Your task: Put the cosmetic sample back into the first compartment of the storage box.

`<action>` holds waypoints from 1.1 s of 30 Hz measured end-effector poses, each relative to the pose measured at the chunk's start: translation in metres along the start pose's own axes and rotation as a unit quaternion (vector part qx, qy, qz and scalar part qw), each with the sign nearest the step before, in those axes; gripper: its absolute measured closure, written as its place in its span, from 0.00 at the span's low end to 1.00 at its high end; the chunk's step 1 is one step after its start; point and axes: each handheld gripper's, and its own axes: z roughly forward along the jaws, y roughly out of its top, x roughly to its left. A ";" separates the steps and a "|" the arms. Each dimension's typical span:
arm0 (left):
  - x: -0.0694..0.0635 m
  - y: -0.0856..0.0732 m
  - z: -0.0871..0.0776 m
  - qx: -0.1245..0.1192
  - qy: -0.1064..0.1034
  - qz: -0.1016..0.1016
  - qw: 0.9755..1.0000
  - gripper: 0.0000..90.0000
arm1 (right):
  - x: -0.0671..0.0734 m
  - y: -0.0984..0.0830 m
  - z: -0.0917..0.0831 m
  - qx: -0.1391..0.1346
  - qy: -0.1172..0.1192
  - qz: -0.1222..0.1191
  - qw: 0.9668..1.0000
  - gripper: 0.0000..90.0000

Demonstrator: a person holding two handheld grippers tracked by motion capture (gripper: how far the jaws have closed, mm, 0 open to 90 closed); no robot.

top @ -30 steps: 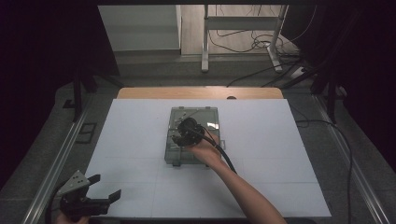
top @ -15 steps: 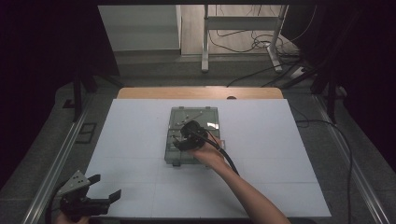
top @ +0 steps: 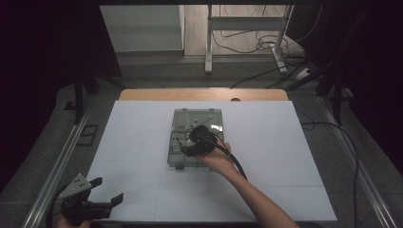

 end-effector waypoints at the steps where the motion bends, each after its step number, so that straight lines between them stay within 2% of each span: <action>1: 0.000 0.000 0.000 0.000 0.000 0.000 1.000 0.01 | 0.000 -0.001 -0.001 -0.001 0.002 -0.001 1.000 0.45; 8: 0.000 0.000 0.000 0.000 0.001 0.001 1.000 0.01 | 0.000 -0.003 -0.011 -0.004 0.007 0.000 1.000 0.38; 21: -0.001 0.000 0.000 -0.001 0.001 0.005 1.000 0.01 | -0.005 -0.015 -0.023 0.011 0.019 0.011 1.000 0.26; 26: -0.002 0.000 0.000 -0.001 0.002 0.007 1.000 0.01 | -0.004 -0.020 -0.028 0.020 0.023 0.008 1.000 0.21; 33: -0.002 0.000 0.000 -0.002 0.002 0.007 1.000 0.01 | -0.001 -0.025 -0.036 0.014 0.015 0.002 1.000 0.13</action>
